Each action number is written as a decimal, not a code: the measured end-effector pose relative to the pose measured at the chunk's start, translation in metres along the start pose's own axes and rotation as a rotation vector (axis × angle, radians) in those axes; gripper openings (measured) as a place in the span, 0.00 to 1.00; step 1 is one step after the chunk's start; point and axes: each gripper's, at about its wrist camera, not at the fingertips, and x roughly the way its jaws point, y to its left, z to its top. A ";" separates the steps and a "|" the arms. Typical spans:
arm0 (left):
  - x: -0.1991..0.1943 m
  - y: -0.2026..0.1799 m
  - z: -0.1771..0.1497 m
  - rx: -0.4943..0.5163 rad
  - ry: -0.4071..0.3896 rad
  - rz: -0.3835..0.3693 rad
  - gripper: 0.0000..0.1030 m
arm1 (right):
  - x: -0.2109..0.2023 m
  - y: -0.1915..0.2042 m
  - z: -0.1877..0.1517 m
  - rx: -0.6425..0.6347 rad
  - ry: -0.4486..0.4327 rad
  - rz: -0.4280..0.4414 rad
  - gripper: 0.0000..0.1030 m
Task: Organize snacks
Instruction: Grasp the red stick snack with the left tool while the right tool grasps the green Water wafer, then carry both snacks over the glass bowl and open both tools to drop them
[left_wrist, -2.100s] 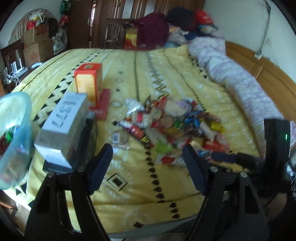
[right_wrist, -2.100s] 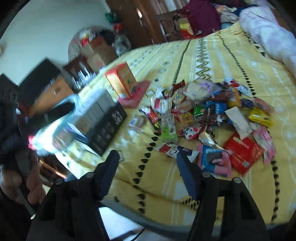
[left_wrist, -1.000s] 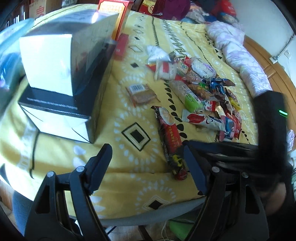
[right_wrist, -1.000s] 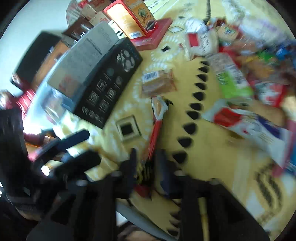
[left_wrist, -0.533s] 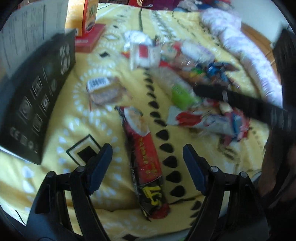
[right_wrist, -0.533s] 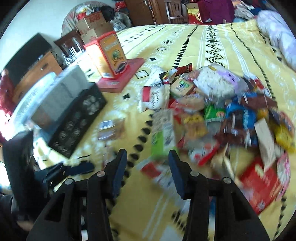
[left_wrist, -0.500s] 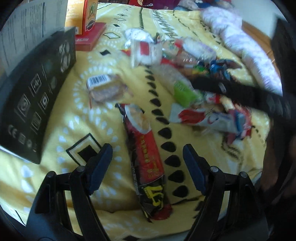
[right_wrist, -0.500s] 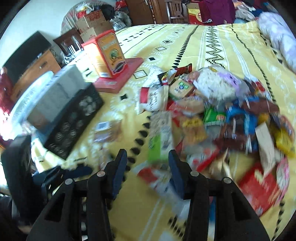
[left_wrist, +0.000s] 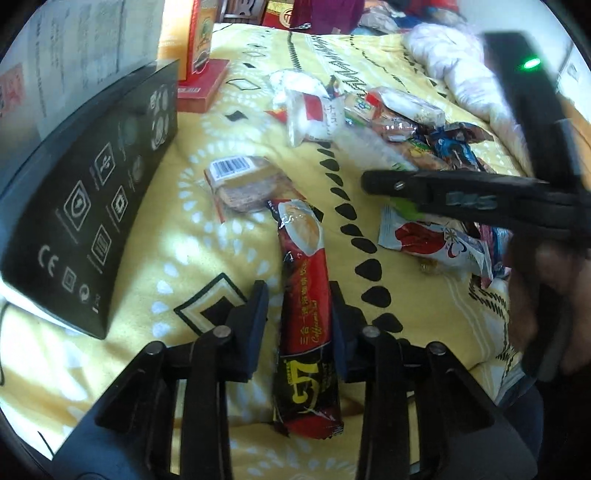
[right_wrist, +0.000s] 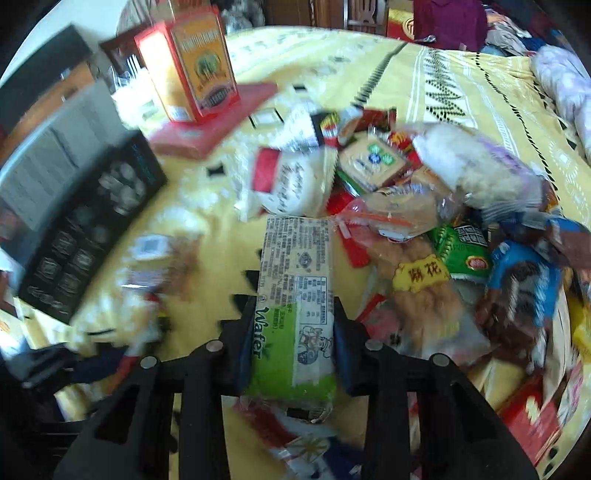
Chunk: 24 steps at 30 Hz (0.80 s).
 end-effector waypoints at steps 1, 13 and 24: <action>-0.002 0.000 0.001 0.004 -0.001 -0.002 0.23 | -0.009 0.002 -0.002 0.016 -0.024 0.012 0.37; -0.087 -0.004 0.044 0.013 -0.172 -0.012 0.09 | -0.118 0.008 -0.024 0.140 -0.223 0.007 0.37; -0.206 0.087 0.076 -0.104 -0.403 0.181 0.09 | -0.175 0.109 0.051 -0.001 -0.363 0.129 0.37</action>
